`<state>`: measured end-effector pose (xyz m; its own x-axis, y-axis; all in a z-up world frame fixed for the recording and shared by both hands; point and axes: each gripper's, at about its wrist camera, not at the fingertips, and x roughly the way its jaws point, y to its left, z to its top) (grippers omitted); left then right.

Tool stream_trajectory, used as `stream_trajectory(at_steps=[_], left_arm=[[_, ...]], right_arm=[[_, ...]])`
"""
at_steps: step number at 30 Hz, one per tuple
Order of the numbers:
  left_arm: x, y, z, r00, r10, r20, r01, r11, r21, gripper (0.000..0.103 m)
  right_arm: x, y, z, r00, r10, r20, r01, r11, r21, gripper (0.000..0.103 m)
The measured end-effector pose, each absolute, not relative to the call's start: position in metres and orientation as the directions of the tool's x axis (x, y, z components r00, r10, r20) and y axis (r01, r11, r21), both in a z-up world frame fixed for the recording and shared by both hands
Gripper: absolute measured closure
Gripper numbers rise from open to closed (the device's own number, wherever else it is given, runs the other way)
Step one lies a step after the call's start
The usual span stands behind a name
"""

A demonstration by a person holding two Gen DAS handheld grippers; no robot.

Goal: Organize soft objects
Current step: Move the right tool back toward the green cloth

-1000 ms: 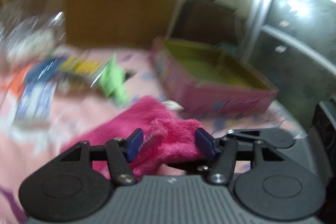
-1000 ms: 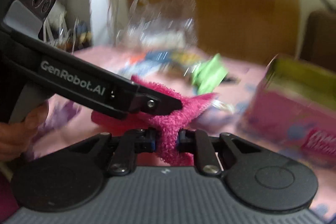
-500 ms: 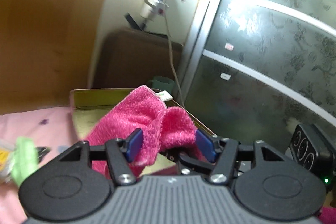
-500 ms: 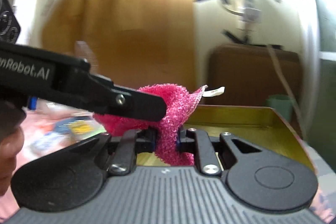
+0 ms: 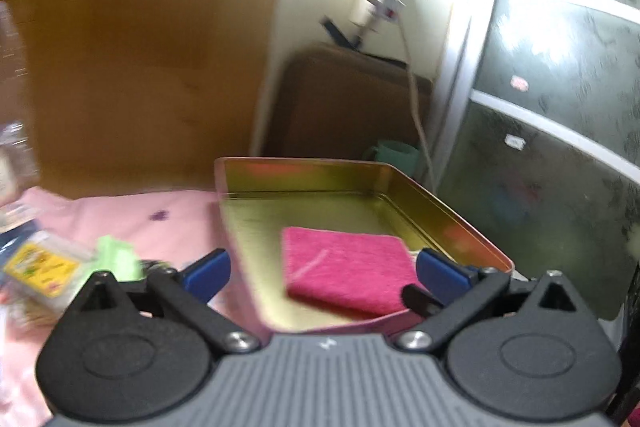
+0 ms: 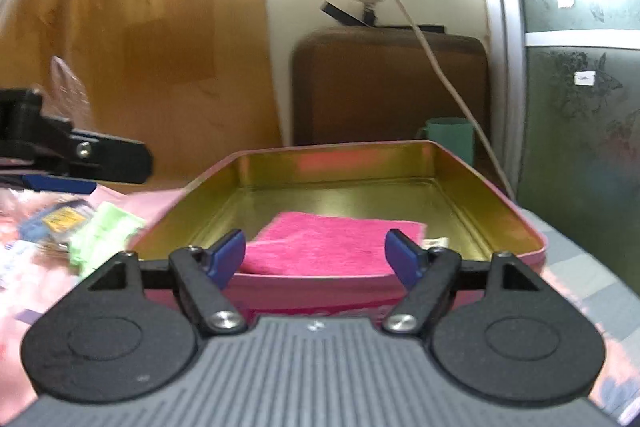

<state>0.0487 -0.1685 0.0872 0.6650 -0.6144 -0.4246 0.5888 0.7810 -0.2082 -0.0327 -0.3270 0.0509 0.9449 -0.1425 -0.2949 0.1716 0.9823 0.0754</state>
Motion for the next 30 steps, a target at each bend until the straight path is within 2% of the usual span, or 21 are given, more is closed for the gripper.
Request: stream_trajectory(at_steps=[4,8,14,16,22,30], left_arm=[[0.043,-0.115,0.086,0.73,-0.554,-0.399,0.516,0.831,-0.209,0.001],[0.038,-0.056,0.072,0.803,-0.44,-0.402,0.401,0.898,-0.183,0.001],[0.033,0.02,0.048,0.87,-0.256,-0.421,0.217,0.966,-0.138,0.001],[0.036,0.04,0.039,0.876,-0.207,-0.436,0.153,0.976,-0.156,0.001],[0.038,0.057,0.023,0.864,-0.228,-0.45,0.144,0.966,-0.213,0.001],[0.035,0.055,0.021,0.874,-0.265,-0.408,0.183,0.956,-0.228,0.001]], right_arm=[[-0.045,-0.291,0.058,0.97,-0.076,-0.231,0.093,0.993,0.067,0.024],[-0.042,-0.255,0.06,0.969,0.049,-0.243,-0.033,0.997,0.071,0.026],[-0.026,-0.198,0.053,0.924,0.199,-0.327,-0.21,0.978,0.001,0.045],[-0.017,-0.181,0.05,0.902,0.234,-0.364,-0.257,0.966,-0.016,0.051],[0.032,-0.16,0.042,0.865,0.224,-0.45,-0.26,0.965,-0.019,0.05],[0.095,-0.144,0.017,0.819,0.157,-0.552,-0.226,0.973,-0.058,0.051]])
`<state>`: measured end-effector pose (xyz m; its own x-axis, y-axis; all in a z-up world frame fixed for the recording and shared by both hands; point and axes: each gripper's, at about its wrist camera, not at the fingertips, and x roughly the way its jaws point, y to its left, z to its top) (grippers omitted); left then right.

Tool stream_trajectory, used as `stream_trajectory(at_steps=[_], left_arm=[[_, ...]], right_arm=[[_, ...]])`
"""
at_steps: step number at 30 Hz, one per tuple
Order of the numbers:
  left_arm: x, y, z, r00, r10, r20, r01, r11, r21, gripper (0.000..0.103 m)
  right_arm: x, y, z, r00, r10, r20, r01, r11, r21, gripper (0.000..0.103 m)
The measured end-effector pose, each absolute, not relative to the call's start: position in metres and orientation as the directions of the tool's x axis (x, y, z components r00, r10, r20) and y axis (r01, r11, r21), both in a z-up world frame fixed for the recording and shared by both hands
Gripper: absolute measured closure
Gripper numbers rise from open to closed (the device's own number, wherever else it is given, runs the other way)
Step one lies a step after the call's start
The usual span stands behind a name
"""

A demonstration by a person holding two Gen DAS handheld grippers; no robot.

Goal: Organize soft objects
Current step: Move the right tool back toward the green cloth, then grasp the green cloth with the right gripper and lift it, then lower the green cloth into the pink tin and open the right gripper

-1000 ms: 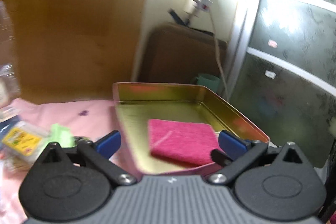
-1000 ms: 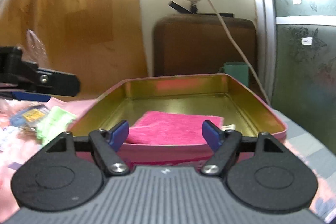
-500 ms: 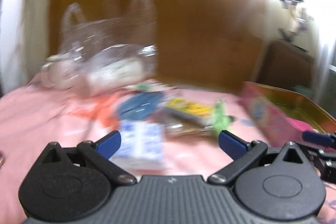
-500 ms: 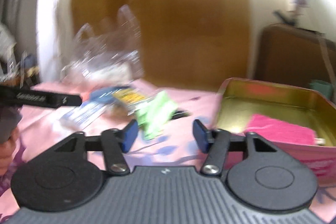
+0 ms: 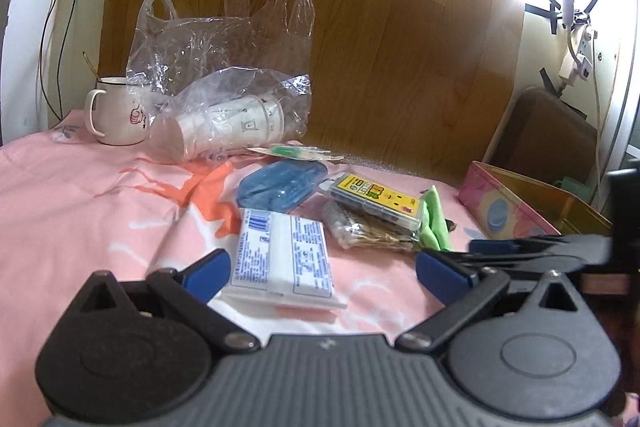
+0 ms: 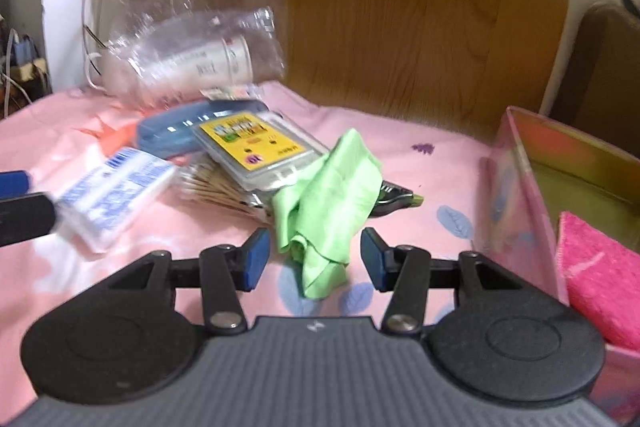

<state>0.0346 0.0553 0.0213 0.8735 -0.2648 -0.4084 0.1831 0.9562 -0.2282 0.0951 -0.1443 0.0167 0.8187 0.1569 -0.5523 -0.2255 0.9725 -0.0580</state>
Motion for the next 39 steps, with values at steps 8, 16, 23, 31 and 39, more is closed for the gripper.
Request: stream_trajectory(at_steps=[8,16,23,31,39], left_arm=[[0.037,0.057,0.019,0.864,-0.29,-0.413,0.198,0.947,-0.252,0.001],[0.042,0.048,0.017,0.736,-0.462,-0.495,0.296,0.877,-0.378,0.002],[0.038,0.002,0.014,0.489,-0.674,-0.554,0.358,0.734,-0.577,0.022],[0.049,-0.043,0.024,0.402,-0.73,-0.552,0.388,0.682,-0.62,0.062],[0.064,-0.139,0.084,0.412,-0.76,-0.502,0.603,0.641,-0.475,0.062]], right_arm=[[0.056,-0.161,0.013,0.793,0.224,-0.567,-0.231,0.971,0.06,0.094],[-0.037,-0.179,0.005,0.759,0.369,-0.536,-0.325,0.929,0.18,0.094],[-0.045,-0.188,0.005,0.765,0.419,-0.489,-0.342,0.908,0.243,0.094],[-0.064,-0.211,0.02,0.832,0.409,-0.375,-0.354,0.911,0.209,0.094],[-0.06,-0.27,0.047,0.96,0.19,-0.204,-0.151,0.97,0.19,0.094]])
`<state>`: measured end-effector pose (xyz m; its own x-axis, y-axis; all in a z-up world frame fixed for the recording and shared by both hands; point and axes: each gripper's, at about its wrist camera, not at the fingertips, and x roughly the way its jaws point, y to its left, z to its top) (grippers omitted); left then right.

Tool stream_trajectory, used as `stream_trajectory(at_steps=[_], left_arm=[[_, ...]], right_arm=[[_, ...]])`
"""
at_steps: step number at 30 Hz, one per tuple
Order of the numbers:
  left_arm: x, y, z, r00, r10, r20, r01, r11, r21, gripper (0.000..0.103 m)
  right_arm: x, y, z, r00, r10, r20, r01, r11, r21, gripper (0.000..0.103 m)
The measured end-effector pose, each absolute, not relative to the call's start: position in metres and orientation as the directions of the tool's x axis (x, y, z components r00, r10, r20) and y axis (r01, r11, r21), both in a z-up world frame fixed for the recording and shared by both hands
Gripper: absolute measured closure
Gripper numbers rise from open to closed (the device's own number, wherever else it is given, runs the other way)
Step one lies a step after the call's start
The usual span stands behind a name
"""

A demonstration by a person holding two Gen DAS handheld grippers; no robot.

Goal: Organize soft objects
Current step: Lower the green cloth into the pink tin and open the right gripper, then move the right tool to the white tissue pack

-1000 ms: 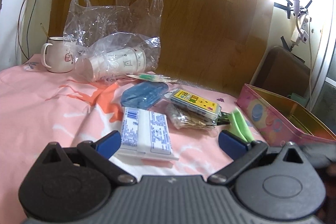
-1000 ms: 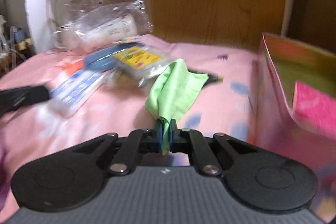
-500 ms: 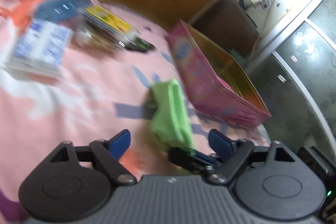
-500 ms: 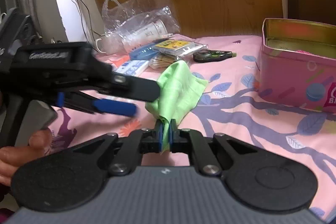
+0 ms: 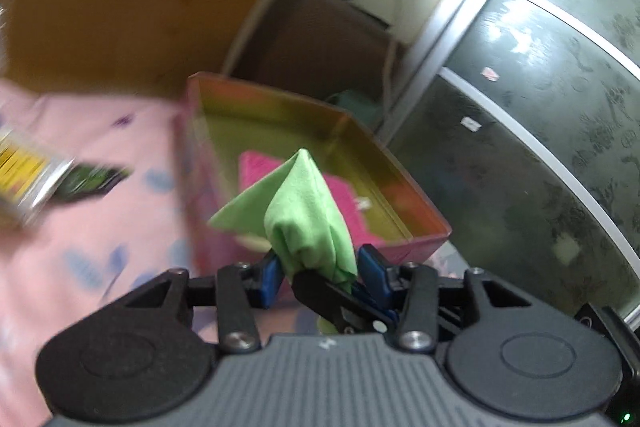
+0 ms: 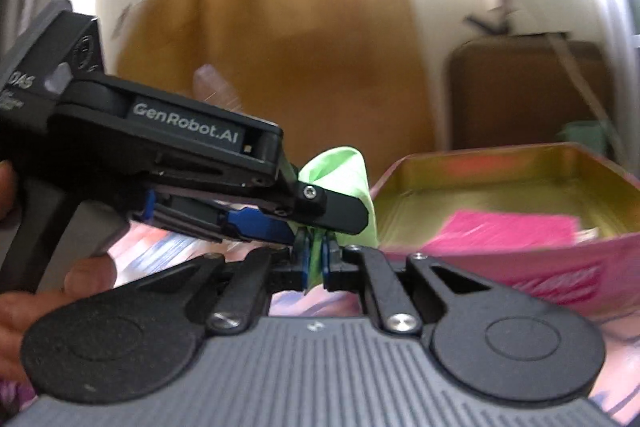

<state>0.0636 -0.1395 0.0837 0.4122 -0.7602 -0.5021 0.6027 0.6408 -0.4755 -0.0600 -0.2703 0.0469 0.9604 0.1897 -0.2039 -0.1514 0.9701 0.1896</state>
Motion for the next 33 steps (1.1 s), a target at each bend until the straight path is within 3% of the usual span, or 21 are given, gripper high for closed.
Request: stream_trajectory(at_steps=[6,8,10,11,12,13,14,16,17,21,26,33], left_arm=[[0.089,-0.199,0.091,0.434,-0.746,-0.505,0.652,0.647,-0.397,0.06],[0.101,-0.21,0.087,0.454,-0.726,-0.517,0.634,0.671,-0.385,0.054],[0.113,-0.219,0.081,0.485,-0.689,-0.538,0.608,0.708,-0.359,0.039],[0.117,-0.221,0.077,0.502,-0.665,-0.553,0.59,0.731,-0.343,0.037],[0.121,-0.225,0.072,0.521,-0.635,-0.57,0.57,0.756,-0.321,0.035],[0.121,-0.224,0.069,0.536,-0.612,-0.581,0.555,0.774,-0.303,0.034],[0.121,-0.224,0.068,0.548,-0.595,-0.588,0.546,0.787,-0.288,0.032],[0.113,-0.217,0.067,0.563,-0.597,-0.572,0.552,0.786,-0.277,0.023],[0.108,-0.212,0.068,0.581,-0.593,-0.557,0.549,0.791,-0.27,0.022],[0.092,-0.185,0.08,0.64,-0.59,-0.491,0.545,0.8,-0.251,0.021],[0.071,-0.126,0.085,0.714,-0.553,-0.43,0.502,0.832,-0.236,0.015],[0.043,-0.036,0.059,0.813,-0.372,-0.449,0.345,0.928,-0.143,0.014]], right_arm=[[-0.024,-0.304,0.048,0.979,0.067,-0.195,-0.032,0.983,0.178,0.094],[-0.008,-0.303,0.044,0.978,0.031,-0.206,0.0,0.989,0.147,0.093],[0.002,-0.304,0.037,0.977,0.01,-0.215,0.021,0.99,0.143,0.091],[0.007,-0.305,0.032,0.976,0.007,-0.218,0.027,0.988,0.151,0.088],[0.008,-0.308,0.027,0.974,0.004,-0.228,0.033,0.987,0.156,0.075],[0.01,-0.308,0.024,0.97,-0.006,-0.242,0.045,0.987,0.155,0.054],[0.009,-0.309,0.026,0.97,-0.016,-0.243,0.054,0.987,0.151,0.047],[0.002,-0.315,0.028,0.983,-0.029,-0.183,0.062,0.983,0.173,0.021],[-0.004,-0.316,0.027,0.984,-0.035,-0.177,0.068,0.981,0.184,0.018],[-0.009,-0.322,0.029,0.985,-0.027,-0.168,0.065,0.973,0.222,0.018],[-0.021,-0.321,0.035,0.995,-0.051,-0.08,0.069,0.967,0.245,0.018],[-0.021,-0.309,0.036,0.985,-0.168,-0.04,0.172,0.974,0.145,0.018]])
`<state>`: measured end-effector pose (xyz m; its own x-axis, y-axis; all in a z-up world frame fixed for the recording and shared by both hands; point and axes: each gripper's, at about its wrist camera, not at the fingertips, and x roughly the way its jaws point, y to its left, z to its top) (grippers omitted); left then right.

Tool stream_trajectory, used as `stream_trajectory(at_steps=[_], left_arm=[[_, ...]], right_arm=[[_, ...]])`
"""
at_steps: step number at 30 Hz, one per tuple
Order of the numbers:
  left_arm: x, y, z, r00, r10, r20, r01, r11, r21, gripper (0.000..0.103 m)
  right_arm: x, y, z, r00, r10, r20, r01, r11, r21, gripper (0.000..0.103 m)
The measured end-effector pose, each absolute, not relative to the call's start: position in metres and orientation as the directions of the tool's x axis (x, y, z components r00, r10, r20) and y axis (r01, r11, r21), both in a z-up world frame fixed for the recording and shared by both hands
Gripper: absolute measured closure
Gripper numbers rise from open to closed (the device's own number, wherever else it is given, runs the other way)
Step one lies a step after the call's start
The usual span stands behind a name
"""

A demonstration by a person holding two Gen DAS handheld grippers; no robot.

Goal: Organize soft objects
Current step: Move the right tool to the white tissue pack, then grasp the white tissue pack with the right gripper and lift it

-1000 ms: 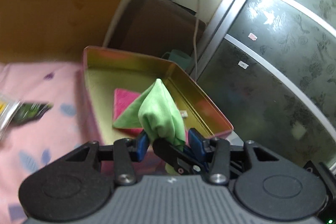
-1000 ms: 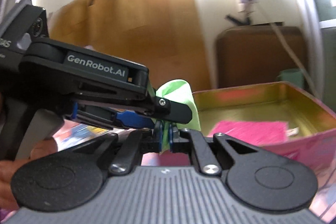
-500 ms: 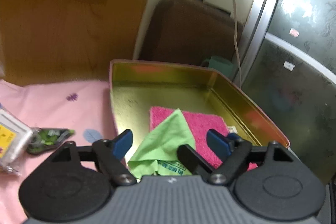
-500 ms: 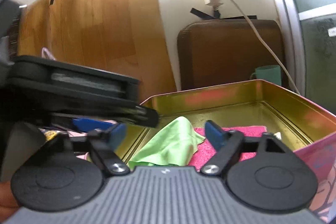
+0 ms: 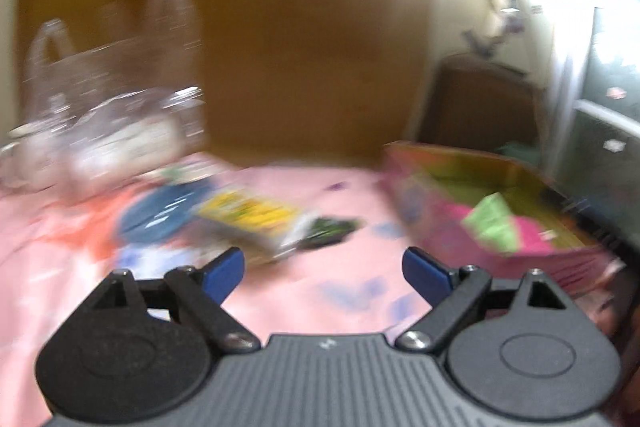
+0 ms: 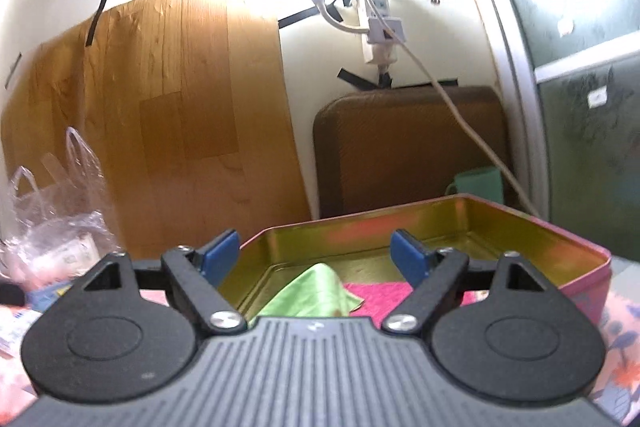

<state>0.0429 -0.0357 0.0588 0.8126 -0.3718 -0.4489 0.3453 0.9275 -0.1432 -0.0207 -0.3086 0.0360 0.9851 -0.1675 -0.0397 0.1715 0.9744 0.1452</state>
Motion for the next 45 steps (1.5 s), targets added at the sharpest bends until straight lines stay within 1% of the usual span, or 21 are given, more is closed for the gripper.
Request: stream_trajectory(at_steps=[2,5,7,10,13,15,18,21,24,25,28,30,32,33,34,38,39,40,41,42,45], left_arm=[[0.043,-0.01,0.049,0.824,-0.312,-0.473,0.285,0.95,-0.129,0.014],[0.046,0.023,0.035,0.843,-0.191,-0.504,0.173,0.981,-0.083,0.014],[0.048,0.043,0.029,0.846,-0.132,-0.516,0.107,0.991,-0.079,0.014],[0.05,0.074,0.024,0.854,-0.086,-0.513,0.035,0.993,-0.109,0.014],[0.049,0.102,0.025,0.873,-0.052,-0.485,-0.028,0.987,-0.157,0.013],[0.048,0.118,0.022,0.877,-0.048,-0.478,-0.062,0.975,-0.212,0.013],[0.049,0.141,0.018,0.871,-0.095,-0.482,-0.087,0.935,-0.343,0.013],[0.047,0.152,0.016,0.877,-0.121,-0.465,-0.092,0.907,-0.411,0.013],[0.046,0.153,0.016,0.889,-0.13,-0.44,-0.08,0.9,-0.429,0.013],[0.045,0.153,0.016,0.892,-0.128,-0.433,-0.079,0.9,-0.429,0.013],[0.042,0.155,0.016,0.899,-0.125,-0.419,-0.08,0.895,-0.438,0.013],[0.041,0.16,0.015,0.901,-0.13,-0.414,-0.083,0.884,-0.46,0.012],[0.043,0.165,0.014,0.898,-0.145,-0.415,-0.085,0.869,-0.487,0.012],[0.044,0.168,0.013,0.895,-0.155,-0.418,-0.085,0.861,-0.501,0.012],[0.045,0.169,0.011,0.893,-0.161,-0.421,-0.086,0.856,-0.509,0.012],[0.046,0.168,0.01,0.889,-0.168,-0.426,-0.083,0.856,-0.51,0.012],[0.046,0.167,0.011,0.889,-0.166,-0.426,-0.081,0.86,-0.503,0.012],[0.046,0.166,0.011,0.89,-0.164,-0.425,-0.078,0.865,-0.496,0.012],[0.045,0.165,0.011,0.891,-0.162,-0.424,-0.076,0.868,-0.491,0.012],[0.045,0.164,0.012,0.892,-0.16,-0.424,-0.075,0.87,-0.487,0.012],[0.046,0.163,0.012,0.888,-0.161,-0.43,-0.072,0.875,-0.478,0.011]], right_arm=[[-0.02,-0.302,0.038,0.983,-0.178,-0.037,0.182,0.976,0.118,0.018],[-0.025,-0.291,0.043,0.989,-0.142,-0.039,0.145,0.984,0.107,0.018],[-0.028,-0.28,0.047,0.994,-0.093,-0.053,0.099,0.988,0.116,0.018],[-0.026,-0.26,0.05,0.995,0.006,-0.097,0.008,0.99,0.139,0.018],[-0.013,-0.236,0.052,0.97,0.148,-0.194,-0.113,0.977,0.18,0.018],[-0.004,-0.217,0.05,0.935,0.242,-0.257,-0.192,0.96,0.206,0.018],[0.012,-0.183,0.046,0.859,0.373,-0.35,-0.308,0.924,0.227,0.018],[0.028,-0.143,0.039,0.786,0.438,-0.435,-0.39,0.899,0.201,0.018],[0.042,-0.107,0.03,0.743,0.452,-0.494,-0.41,0.89,0.198,0.017],[0.048,-0.097,0.029,0.734,0.453,-0.505,-0.407,0.89,0.207,0.015],[0.065,-0.073,0.024,0.732,0.436,-0.523,-0.381,0.899,0.216,0.011],[0.076,-0.061,0.02,0.726,0.419,-0.545,-0.357,0.907,0.221,0.011],[0.084,-0.055,0.016,0.714,0.415,-0.564,-0.322,0.91,0.261,0.01],[0.086,-0.052,0.015,0.717,0.412,-0.562,-0.312,0.911,0.27,0.007],[0.086,-0.048,0.015,0.729,0.4,-0.556,-0.307,0.916,0.257,0.005],[0.09,-0.031,0.016,0.725,0.37,-0.581,-0.313,0.928,0.201,0.004],[0.091,-0.027,0.015,0.728,0.352,-0.589,-0.317,0.934,0.167,0.005],[0.09,-0.025,0.015,0.73,0.34,-0.593,-0.321,0.936,0.142,0.012],[0.089,-0.024,0.015,0.737,0.331,-0.59,-0.325,0.938,0.12,0.016],[0.088,-0.025,0.015,0.74,0.326,-0.588,-0.33,0.938,0.104,0.026],[0.087,-0.035,0.014,0.73,0.349,-0.588,-0.36,0.927,0.104,0.028]])
